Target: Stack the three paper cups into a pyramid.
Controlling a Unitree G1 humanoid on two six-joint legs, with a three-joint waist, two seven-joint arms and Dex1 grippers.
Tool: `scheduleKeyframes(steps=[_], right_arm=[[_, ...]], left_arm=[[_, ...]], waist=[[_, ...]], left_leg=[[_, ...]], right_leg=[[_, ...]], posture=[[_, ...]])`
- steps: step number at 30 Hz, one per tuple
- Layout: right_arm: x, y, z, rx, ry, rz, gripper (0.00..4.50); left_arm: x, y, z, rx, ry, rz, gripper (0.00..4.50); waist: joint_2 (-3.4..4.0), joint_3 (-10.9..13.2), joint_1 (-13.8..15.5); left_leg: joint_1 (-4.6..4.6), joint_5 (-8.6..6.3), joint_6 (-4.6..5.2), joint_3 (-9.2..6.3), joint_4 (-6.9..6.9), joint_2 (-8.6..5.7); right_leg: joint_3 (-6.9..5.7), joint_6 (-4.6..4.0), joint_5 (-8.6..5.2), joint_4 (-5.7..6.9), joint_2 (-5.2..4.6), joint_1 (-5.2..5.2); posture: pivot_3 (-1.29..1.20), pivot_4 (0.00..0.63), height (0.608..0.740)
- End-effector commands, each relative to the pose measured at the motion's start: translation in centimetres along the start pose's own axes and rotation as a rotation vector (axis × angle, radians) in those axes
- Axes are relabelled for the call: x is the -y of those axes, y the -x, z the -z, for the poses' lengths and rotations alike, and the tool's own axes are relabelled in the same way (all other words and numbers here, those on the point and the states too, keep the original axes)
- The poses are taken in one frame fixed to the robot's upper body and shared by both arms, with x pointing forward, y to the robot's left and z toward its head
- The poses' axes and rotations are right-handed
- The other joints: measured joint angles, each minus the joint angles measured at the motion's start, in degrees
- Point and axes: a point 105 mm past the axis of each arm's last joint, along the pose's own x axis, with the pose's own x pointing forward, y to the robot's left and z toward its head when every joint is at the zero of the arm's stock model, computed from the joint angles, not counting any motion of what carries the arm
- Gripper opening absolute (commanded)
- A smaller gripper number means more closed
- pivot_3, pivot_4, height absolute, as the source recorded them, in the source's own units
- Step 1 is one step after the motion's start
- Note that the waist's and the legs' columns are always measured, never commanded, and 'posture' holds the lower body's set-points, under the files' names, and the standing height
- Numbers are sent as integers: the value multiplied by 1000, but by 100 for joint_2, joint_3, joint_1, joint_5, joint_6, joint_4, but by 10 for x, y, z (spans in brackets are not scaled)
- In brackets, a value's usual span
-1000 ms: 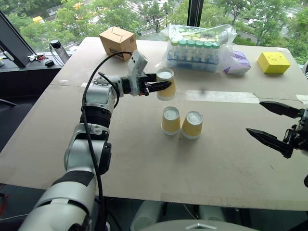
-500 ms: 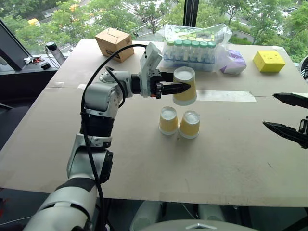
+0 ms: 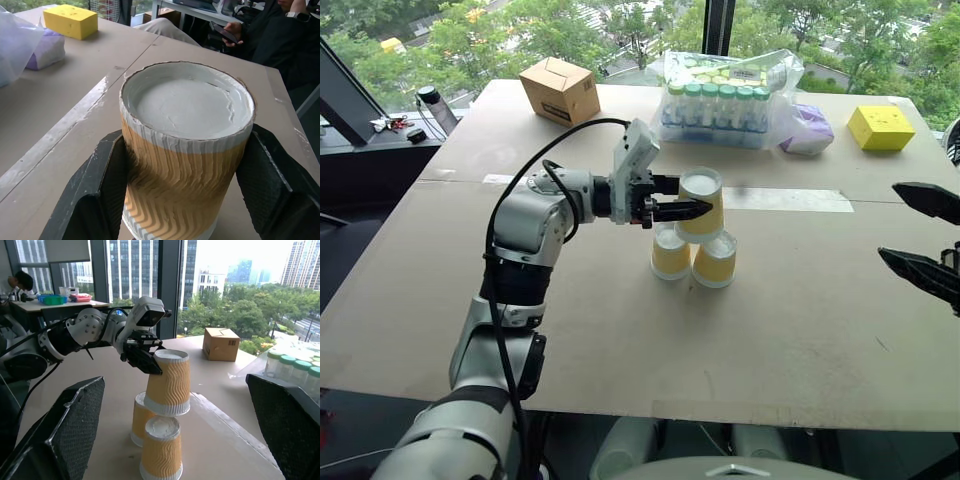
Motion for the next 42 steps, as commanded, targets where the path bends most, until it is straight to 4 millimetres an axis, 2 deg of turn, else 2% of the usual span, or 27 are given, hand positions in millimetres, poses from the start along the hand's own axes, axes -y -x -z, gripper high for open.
scheduleKeyframes(steps=[1, 15, 23, 38, 41, 42], right_arm=[[-5, 1, -7, 10, 37, 0, 4500], [-7, 3, -2, -9, 42, 29, 4500], [-8, 4, -1, -26, 43, 43, 4500], [-6, 3, -2, -27, 50, 56, 4500], [-6, 3, -2, -30, 50, 56, 4500], [-6, 3, -2, -31, 50, 57, 4500]], left_arm=[[6, -1, -10, 18, -67, 17, 2651], [6, -6, 0, -22, -85, 38, 2651], [12, -8, -1, -20, -83, 69, 2651], [10, -7, 3, -34, -73, 61, 2651], [11, -6, 4, -39, -69, 63, 3908], [11, -6, 3, -39, -72, 65, 4455]], waist=[[0, 0, 1], [0, 0, 5], [0, 0, 5], [0, 0, 4], [0, 0, 4], [0, 0, 3]], left_leg=[[0, 0, 0, 0, 0, 0], [0, 0, 0, 1, 0, 0], [1, 0, 0, 1, 0, 0], [1, 0, 0, 0, 0, 0], [1, 0, 0, 1, 0, 0], [1, 0, 0, 0, 0, 0]], right_leg=[[0, 0, 0, 0, 0, 0], [0, 0, 0, 0, 0, 0], [0, 0, 0, 1, 0, 0], [0, 0, 0, 0, 1, 0], [0, 0, 0, 0, 1, 0], [0, 0, 0, 0, 1, 0]], posture=[[0, 150, 740], [0, 150, 740], [0, 150, 740], [0, 150, 740], [0, 150, 740], [0, 150, 740]])
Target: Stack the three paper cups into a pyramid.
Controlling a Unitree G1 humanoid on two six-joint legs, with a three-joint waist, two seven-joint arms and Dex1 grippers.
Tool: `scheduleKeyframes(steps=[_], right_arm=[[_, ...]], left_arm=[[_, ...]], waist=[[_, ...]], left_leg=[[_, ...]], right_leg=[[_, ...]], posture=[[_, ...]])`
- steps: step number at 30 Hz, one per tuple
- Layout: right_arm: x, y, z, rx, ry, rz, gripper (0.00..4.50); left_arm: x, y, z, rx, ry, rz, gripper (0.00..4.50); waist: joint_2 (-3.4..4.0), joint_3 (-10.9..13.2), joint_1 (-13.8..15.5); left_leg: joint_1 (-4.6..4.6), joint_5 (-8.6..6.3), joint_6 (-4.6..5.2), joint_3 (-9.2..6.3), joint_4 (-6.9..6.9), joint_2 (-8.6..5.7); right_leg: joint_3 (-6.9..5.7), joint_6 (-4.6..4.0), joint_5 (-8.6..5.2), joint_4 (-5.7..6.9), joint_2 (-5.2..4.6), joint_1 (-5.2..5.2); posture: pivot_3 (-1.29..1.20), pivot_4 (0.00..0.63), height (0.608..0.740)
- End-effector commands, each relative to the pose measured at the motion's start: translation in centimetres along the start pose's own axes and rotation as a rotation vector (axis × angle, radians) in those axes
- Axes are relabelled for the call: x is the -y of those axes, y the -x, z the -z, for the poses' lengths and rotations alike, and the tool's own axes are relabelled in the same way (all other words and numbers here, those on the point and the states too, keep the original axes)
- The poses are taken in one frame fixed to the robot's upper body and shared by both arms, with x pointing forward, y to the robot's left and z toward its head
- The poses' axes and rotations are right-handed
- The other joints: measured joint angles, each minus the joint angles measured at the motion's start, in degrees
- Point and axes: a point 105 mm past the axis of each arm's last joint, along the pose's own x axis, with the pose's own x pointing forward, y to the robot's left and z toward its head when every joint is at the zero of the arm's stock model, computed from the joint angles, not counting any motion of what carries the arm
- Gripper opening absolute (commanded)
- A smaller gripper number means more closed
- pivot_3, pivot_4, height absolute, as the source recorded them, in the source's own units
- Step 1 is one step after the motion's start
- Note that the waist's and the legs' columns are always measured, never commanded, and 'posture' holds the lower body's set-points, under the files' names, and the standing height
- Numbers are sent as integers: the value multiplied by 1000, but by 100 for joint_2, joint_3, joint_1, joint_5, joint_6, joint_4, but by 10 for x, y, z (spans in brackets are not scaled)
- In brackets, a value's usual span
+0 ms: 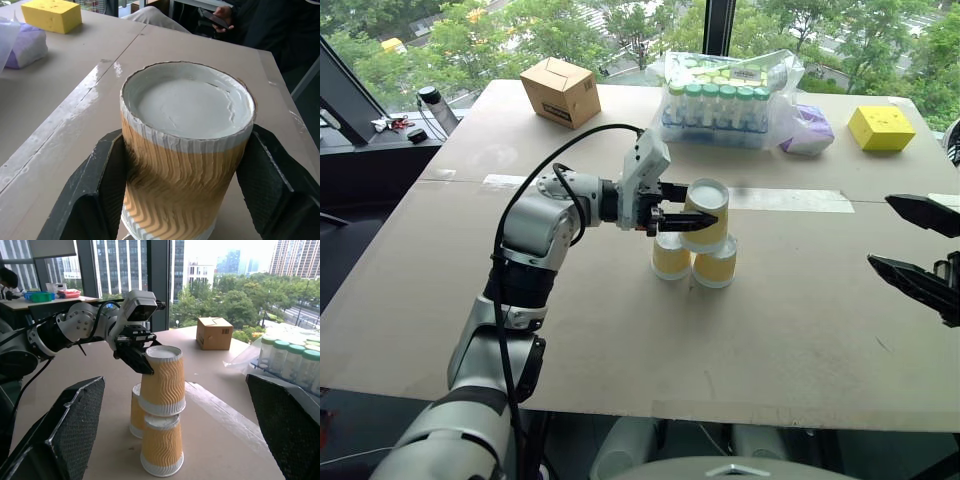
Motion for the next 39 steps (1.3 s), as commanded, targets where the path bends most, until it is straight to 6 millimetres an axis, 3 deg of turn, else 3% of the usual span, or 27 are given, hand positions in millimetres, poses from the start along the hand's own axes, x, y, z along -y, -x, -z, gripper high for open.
scheduleKeyframes(steps=[1, 12, 22, 26, 30, 35, 39], right_arm=[[-3, 0, -13, 10, 71, 3, 4500], [-2, 0, -12, -4, 68, 8, 4500], [3, -9, 0, -41, 60, -4, 4500], [1, -5, 20, -138, 70, 11, 4500], [-2, 15, 48, -245, 21, 77, 4500], [-5, 42, 70, -349, -20, 131, 4500], [-3, 48, 79, -382, -27, 132, 4500]], left_arm=[[5, 2, -8, 18, -37, 16, 4489], [10, 24, -28, 89, -88, -36, 4489], [28, 72, -37, 182, -89, -139, 4489], [40, 94, -19, 194, -33, -205, 4489], [56, 126, 31, 133, 106, -386, 4489], [76, 143, 69, 85, 194, -500, 4489], [80, 150, 86, 70, 237, -561, 4489]], waist=[[0, 0, 0], [0, 0, -15], [2, -1, -21], [4, -2, -4], [6, -4, 6], [11, -1, 115], [18, -2, 166]], left_leg=[[0, 0, 0, 0, 0, 0], [0, 0, 0, -1, -1, 1], [4, 0, 0, 2, -1, 2], [5, 0, 0, 0, -6, 2], [8, -1, 0, 3, -11, 2], [12, -1, 0, 6, -12, 4], [39, -6, 6, 13, -14, 9]], right_leg=[[0, 0, 0, 0, 0, 0], [1, 0, 0, 0, 0, -1], [6, 0, 0, -1, 1, -1], [5, -2, -1, -1, 2, -1], [9, -2, -1, -9, 2, 0], [10, -7, 3, -15, 3, 6], [11, -11, 5, -24, 7, 35]], posture=[[0, 150, 740], [0, 150, 740], [0, 150, 740], [0, 150, 740], [0, 150, 740], [0, 150, 740], [0, 150, 740]])
